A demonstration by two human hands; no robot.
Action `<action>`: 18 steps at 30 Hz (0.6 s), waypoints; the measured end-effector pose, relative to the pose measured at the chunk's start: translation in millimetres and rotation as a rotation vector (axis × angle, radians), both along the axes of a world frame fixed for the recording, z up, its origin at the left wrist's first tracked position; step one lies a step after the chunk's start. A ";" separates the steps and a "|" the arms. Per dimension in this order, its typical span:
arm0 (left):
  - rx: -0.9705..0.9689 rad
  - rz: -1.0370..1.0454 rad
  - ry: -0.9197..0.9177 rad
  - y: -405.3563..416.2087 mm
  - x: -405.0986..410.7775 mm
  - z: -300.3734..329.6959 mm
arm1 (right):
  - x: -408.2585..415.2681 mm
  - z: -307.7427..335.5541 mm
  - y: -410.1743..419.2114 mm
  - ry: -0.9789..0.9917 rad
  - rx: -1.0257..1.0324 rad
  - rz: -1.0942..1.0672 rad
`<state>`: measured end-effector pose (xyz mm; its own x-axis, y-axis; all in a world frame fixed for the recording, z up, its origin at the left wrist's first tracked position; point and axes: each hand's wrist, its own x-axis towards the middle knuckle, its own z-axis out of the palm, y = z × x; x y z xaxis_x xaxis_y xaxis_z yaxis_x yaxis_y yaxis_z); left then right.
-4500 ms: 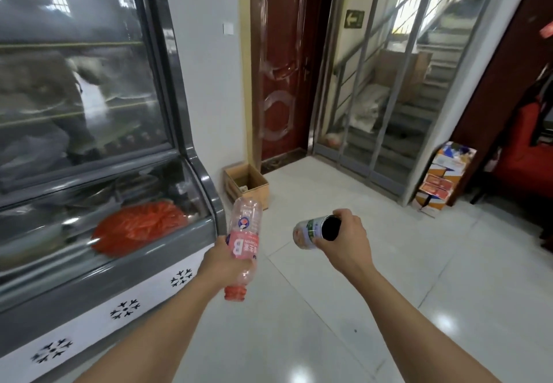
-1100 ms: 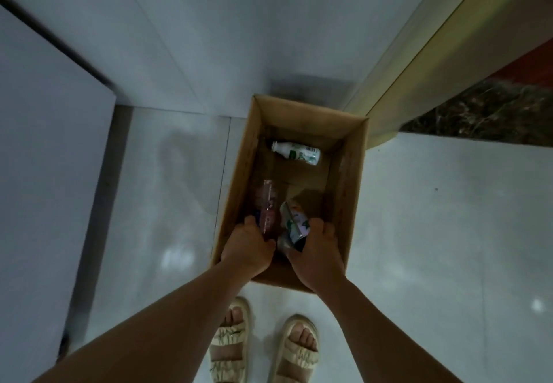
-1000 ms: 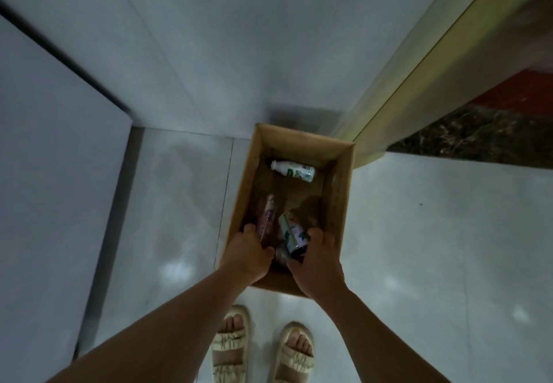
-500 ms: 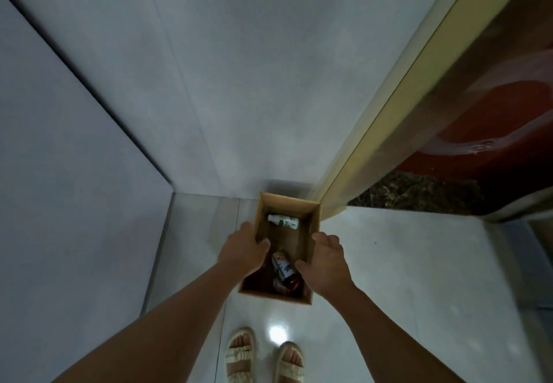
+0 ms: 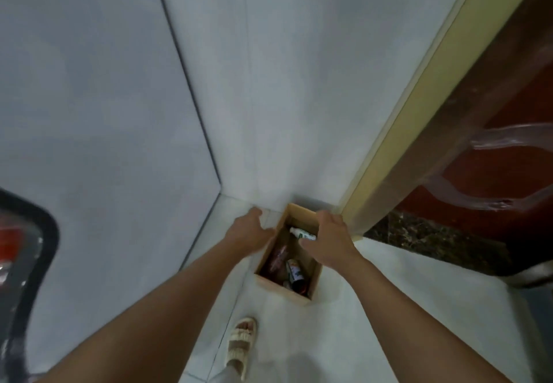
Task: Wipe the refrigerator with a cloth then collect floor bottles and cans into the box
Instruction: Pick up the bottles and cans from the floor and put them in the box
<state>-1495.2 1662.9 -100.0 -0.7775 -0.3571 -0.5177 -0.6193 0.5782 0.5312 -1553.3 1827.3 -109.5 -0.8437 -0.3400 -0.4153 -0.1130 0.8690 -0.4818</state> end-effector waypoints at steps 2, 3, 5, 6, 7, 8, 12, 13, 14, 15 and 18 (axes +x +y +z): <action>-0.004 0.052 0.013 9.1 29.0 13.4 | 17.5 14.0 2.9 0.016 -0.026 0.048; -0.003 0.084 0.020 13.0 43.9 19.7 | 25.8 20.7 3.4 0.031 -0.039 0.077; 0.007 0.141 0.020 19.0 75.0 31.0 | 42.4 32.7 2.0 0.039 -0.055 0.144; 0.013 0.168 0.018 20.4 90.6 35.5 | 50.9 37.9 -0.1 0.027 -0.055 0.176; 0.015 0.195 0.014 20.6 107.0 39.8 | 60.3 42.2 -3.2 0.009 -0.052 0.209; 0.010 0.224 0.012 19.5 123.7 44.0 | 70.3 45.8 -7.7 -0.005 -0.051 0.246; -0.031 0.361 0.002 4.3 191.9 60.1 | 117.1 56.7 -35.9 -0.025 -0.039 0.385; -0.032 0.398 0.002 -0.8 210.7 64.0 | 131.2 59.2 -45.0 -0.030 -0.041 0.414; -0.033 0.437 0.005 -6.4 230.1 67.8 | 146.1 61.7 -54.5 -0.032 -0.047 0.441; -0.033 0.479 0.010 -12.5 250.2 71.6 | 161.8 64.2 -64.8 -0.032 -0.057 0.466; -0.027 0.634 0.033 -30.6 315.1 83.5 | 215.2 70.0 -97.7 -0.045 -0.080 0.570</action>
<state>-1180.1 1632.3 -16.5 -0.4260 -0.7657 -0.4819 -0.8294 0.1177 0.5462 -1338.2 1729.6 -39.6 -0.5003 -0.7675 -0.4008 -0.5302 0.6375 -0.5590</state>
